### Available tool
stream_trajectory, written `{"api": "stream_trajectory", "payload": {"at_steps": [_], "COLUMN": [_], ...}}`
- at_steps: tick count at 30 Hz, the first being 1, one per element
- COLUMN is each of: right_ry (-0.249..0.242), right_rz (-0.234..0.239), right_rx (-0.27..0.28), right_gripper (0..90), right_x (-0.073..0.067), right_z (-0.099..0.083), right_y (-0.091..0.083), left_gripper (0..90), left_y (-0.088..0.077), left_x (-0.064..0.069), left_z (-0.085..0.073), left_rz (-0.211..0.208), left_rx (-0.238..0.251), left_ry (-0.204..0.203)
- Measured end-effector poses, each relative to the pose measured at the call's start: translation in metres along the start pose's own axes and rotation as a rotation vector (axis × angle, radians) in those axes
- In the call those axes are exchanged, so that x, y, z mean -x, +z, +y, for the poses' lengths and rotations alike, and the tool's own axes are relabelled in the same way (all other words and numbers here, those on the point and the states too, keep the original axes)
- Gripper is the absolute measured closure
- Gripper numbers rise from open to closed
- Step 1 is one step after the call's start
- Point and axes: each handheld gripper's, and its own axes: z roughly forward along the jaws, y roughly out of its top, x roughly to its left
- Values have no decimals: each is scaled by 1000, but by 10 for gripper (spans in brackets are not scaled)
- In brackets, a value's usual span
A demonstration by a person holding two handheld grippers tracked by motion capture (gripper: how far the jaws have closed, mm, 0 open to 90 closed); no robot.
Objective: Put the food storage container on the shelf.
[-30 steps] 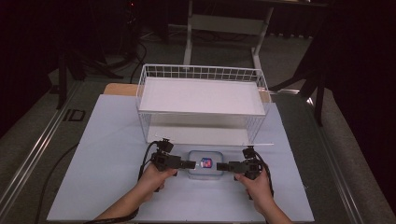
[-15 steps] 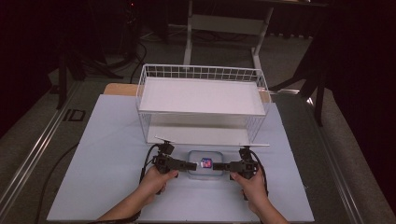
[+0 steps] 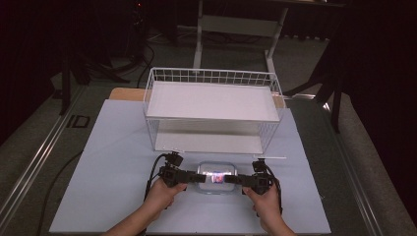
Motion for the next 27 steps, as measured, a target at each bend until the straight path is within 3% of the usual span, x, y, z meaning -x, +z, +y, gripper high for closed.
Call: {"api": "stream_trajectory", "payload": {"at_steps": [3,9,20,27], "right_ry": [-9,-32,-88,-96], "right_rz": [-6,-17,-11,-17], "right_rx": [7,21,107,133], "right_gripper": [418,423,423,419], "right_x": [-3,-8,-26,-27], "right_z": [-2,2,34,48], "right_y": [-1,-2,-2,4], "left_gripper": [516,520,522,520], "left_y": [-1,-7,-31,-32], "left_x": [5,3,2,-4], "left_z": [-1,6,34,46], "left_rz": [23,19,34,53], "left_rx": [1,14,116,139], "left_ry": [9,10,46,64]}}
